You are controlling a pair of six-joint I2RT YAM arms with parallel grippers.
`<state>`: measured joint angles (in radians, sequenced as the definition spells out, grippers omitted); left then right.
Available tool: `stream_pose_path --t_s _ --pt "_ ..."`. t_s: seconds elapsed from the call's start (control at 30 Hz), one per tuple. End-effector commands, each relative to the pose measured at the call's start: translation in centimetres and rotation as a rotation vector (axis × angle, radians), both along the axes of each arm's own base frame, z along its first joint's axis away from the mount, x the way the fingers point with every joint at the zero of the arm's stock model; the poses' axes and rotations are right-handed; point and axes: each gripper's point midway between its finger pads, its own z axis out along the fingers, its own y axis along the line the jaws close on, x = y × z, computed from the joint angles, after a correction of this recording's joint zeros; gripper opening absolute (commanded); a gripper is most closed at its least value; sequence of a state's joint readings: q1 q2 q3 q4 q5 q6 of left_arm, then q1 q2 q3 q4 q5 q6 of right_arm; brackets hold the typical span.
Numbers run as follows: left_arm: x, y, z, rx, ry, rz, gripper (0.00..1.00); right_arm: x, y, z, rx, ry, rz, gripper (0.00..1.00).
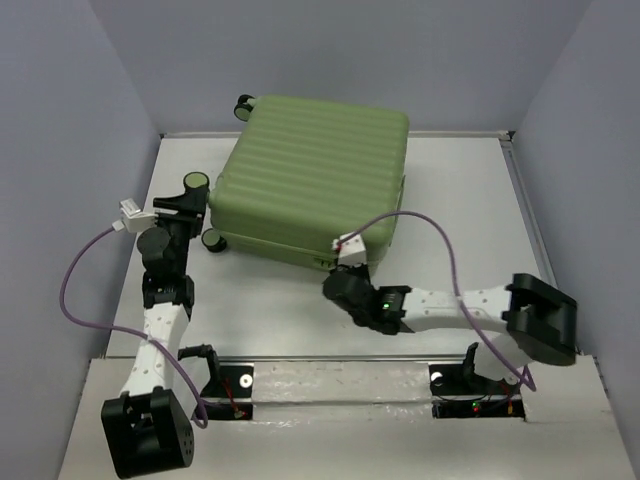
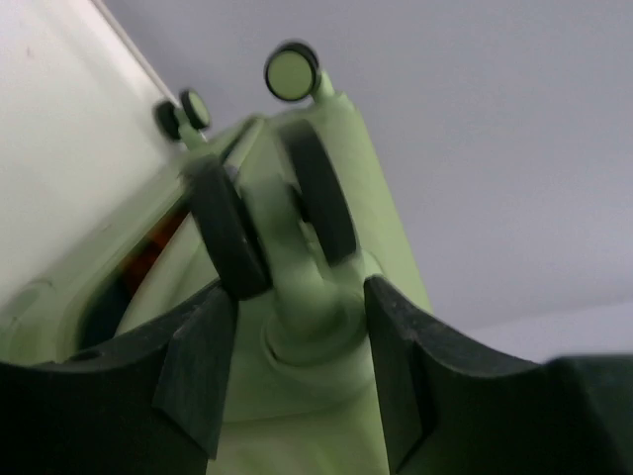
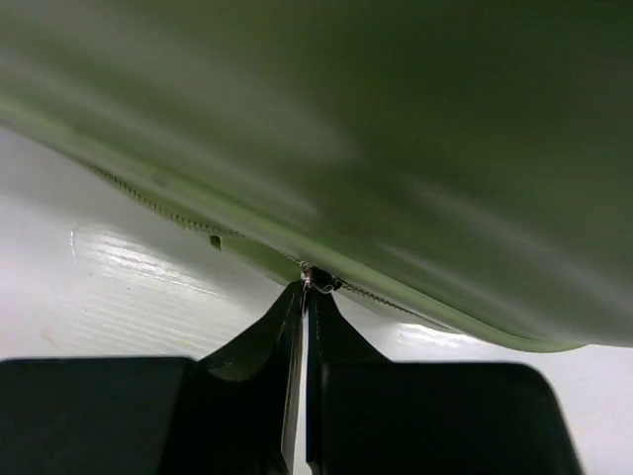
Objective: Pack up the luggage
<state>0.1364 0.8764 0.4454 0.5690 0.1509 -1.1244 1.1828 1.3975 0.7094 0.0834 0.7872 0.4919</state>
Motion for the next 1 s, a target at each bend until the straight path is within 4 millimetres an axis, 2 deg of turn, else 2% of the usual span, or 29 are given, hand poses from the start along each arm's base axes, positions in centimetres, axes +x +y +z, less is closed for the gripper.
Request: stream_pose_path --t_s 0.0,0.03,0.07,0.1,0.17,0.2,0.27,0.3,0.33,0.43,0.57,0.67,0.7,0.77,0.8,0.83,0.9,0.93,0.97 --pt "-4.6 -8.3 0.4 0.138 -0.076 -0.392 0.06 -5.2 13.5 2.1 0.109 0.056 0.294 0.07" --pt "-4.9 -8.5 -0.3 0.142 -0.063 -0.402 0.06 -5.2 13.7 2.4 0.15 0.049 0.291 0.07" --pt "-5.2 -8.7 -0.5 0.14 -0.065 -0.41 0.06 -4.8 13.1 3.2 0.179 0.04 0.277 0.07" --pt "-5.8 -8.9 -1.4 0.137 -0.053 -0.417 0.06 -3.9 11.7 2.6 0.181 0.045 0.244 0.07" --pt "-6.3 -9.1 -2.2 0.135 -0.048 -0.425 0.06 -2.9 9.8 2.8 0.206 0.046 0.21 0.07" --pt "-7.0 -9.9 -2.9 0.132 -0.042 -0.451 0.06 -2.0 7.6 3.4 0.255 0.042 0.183 0.07" --pt "-7.6 -10.5 -4.3 0.141 -0.017 -0.472 0.06 -1.3 5.3 4.3 0.312 0.037 0.167 0.07" --pt "-7.8 -10.6 -4.4 0.146 -0.02 -0.473 0.06 -1.0 4.0 6.4 0.378 0.007 0.155 0.07" --pt "-7.9 -10.6 -4.6 0.148 -0.019 -0.473 0.06 -0.3 1.9 5.7 0.366 0.002 0.122 0.07" --pt "-8.1 -10.8 -4.5 0.152 -0.023 -0.479 0.06 -0.5 -0.8 7.7 0.399 -0.059 0.107 0.07" --pt "-8.1 -11.6 -3.5 0.186 -0.044 -0.495 0.06 -1.9 -1.2 8.5 0.451 -0.043 0.158 0.07" --pt "-8.0 -12.2 -2.6 0.225 -0.056 -0.494 0.06 -2.7 -0.2 5.7 0.44 0.044 0.19 0.07" --pt "-7.9 -12.1 -1.5 0.24 -0.078 -0.482 0.06 -3.7 0.7 5.2 0.437 0.058 0.222 0.07" --pt "-7.3 -10.6 -0.9 0.323 -0.063 -0.396 0.06 -4.4 1.6 4.3 0.419 0.08 0.235 0.07" --pt "-7.2 -9.9 0.6 0.361 -0.046 -0.361 0.07 -4.4 1.8 3.5 0.393 0.091 0.215 0.07" --pt "-6.8 -9.1 1.2 0.406 -0.017 -0.325 0.14 -4.7 1.9 3.2 0.4 0.105 0.21 0.07" --pt "-5.5 -6.6 2.6 0.516 0.074 -0.222 0.53 -4.7 1.8 3.3 0.414 0.107 0.204 0.07" --pt "-5.1 -5.9 2.9 0.538 0.1 -0.206 0.81 -4.8 1.5 3.1 0.412 0.106 0.201 0.07" --pt "-4.5 -4.5 2.9 0.544 0.133 -0.182 0.87 -4.8 1.3 3.2 0.416 0.102 0.199 0.07"
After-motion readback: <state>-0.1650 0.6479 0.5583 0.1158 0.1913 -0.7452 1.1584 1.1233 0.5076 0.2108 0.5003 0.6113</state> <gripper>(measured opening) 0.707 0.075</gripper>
